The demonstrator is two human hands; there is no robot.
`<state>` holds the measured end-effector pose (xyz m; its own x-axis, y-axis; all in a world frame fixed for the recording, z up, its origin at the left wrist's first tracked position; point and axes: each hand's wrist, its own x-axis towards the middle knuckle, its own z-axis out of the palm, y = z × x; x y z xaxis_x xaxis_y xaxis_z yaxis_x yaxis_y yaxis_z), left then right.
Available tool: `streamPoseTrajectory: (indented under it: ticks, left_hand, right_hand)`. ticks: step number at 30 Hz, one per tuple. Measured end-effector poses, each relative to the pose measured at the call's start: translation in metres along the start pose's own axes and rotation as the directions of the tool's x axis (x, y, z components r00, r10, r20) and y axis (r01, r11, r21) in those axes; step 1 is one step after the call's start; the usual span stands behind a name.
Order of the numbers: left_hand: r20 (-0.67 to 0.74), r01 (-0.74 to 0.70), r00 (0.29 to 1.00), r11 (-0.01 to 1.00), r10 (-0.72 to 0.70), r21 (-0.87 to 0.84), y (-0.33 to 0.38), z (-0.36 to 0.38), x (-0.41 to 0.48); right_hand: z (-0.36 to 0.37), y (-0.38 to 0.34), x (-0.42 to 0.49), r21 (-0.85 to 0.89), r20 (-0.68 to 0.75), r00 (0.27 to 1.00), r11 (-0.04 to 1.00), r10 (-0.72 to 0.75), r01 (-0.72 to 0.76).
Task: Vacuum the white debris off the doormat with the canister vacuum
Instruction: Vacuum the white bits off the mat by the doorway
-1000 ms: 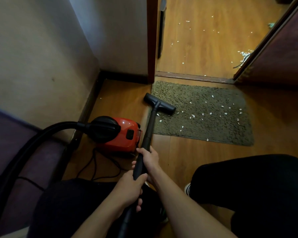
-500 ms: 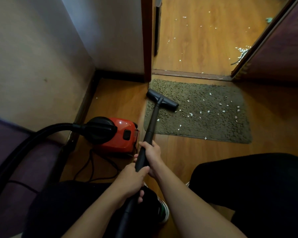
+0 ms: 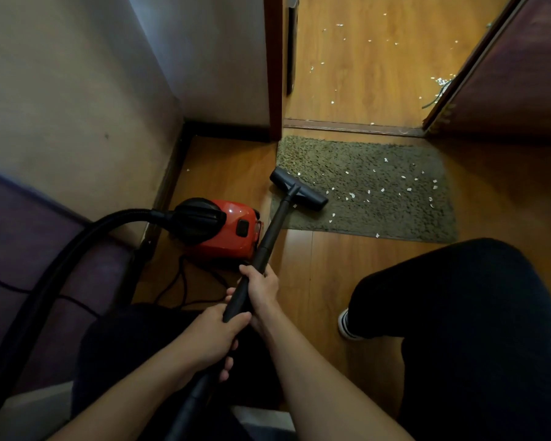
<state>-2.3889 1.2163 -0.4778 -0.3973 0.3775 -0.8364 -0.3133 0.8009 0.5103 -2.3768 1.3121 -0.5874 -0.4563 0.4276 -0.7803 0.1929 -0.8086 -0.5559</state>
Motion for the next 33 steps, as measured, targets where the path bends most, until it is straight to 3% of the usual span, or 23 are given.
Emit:
streamPoseTrajectory:
  ticks: [13, 24, 33]
  left_hand:
    - [-0.001, 0.052, 0.999, 0.993, -0.052, 0.105, -0.028, -0.009, -0.019]
    - [-0.014, 0.068, 0.998, 0.992, -0.067, 0.107, -0.018, 0.0, -0.004]
    - [0.004, -0.007, 1.0, 0.994, 0.007, 0.108, -0.006, 0.013, 0.015]
  right_hand:
    - [0.003, 0.041, -0.022, 0.068, -0.006, 0.997, 0.995, 0.076, -0.075]
    - [-0.005, 0.029, -0.007, 0.049, -0.01, 0.999, 0.998, 0.044, -0.044]
    - [-0.018, 0.009, 0.009, 0.009, -0.048, 0.999, 1.0, 0.012, -0.012]
